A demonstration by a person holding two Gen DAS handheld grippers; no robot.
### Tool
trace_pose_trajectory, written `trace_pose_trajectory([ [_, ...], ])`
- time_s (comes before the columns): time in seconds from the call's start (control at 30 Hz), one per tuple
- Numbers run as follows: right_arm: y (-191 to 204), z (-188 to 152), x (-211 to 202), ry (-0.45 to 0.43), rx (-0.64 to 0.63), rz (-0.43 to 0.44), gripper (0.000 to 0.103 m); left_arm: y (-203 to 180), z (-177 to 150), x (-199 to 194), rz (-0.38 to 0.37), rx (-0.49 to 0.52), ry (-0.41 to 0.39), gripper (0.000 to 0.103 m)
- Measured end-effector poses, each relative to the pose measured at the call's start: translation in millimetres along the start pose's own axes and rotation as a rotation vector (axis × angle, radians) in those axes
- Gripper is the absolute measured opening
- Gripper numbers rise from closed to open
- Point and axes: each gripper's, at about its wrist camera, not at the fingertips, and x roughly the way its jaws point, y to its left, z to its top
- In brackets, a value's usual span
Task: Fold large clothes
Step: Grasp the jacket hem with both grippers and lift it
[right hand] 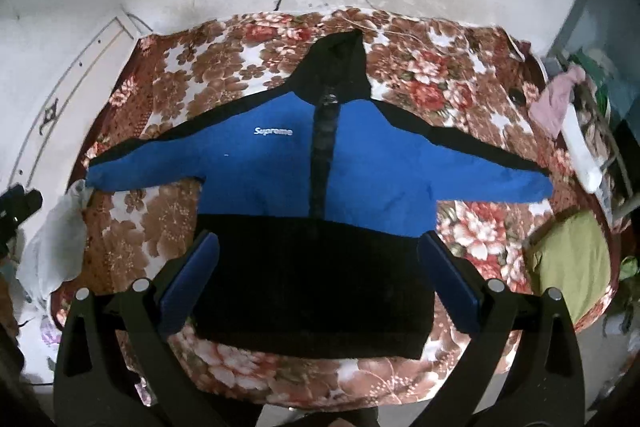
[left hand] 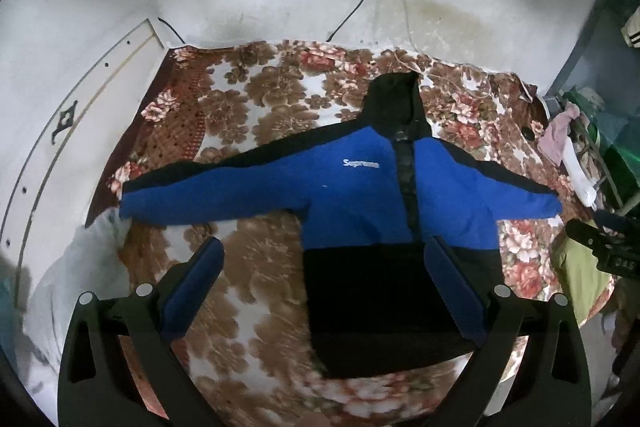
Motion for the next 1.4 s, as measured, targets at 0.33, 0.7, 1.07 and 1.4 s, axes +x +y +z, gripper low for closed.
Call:
trace_pose_trajectory([
  [0.33, 110, 35, 63, 0.045, -0.043, 0.007, 0.098, 127, 0, 68, -0.099, -0.194, 0.071, 0.098],
  [0.7, 206, 37, 188, 0.028, -0.222, 0.044, 0.098, 256, -43, 184, -0.048, -0.432, 0.061, 0.098],
  [1.07, 295, 4, 334, -0.023, -0.371, 0.095, 0.098, 368, -89, 287, -0.029, -0.643, -0.045, 0.098],
  [1.4, 326, -14, 395, -0.083, -0.555, -0.006, 0.098, 431, -91, 330, -0.018, -0.648, -0.147, 0.098],
])
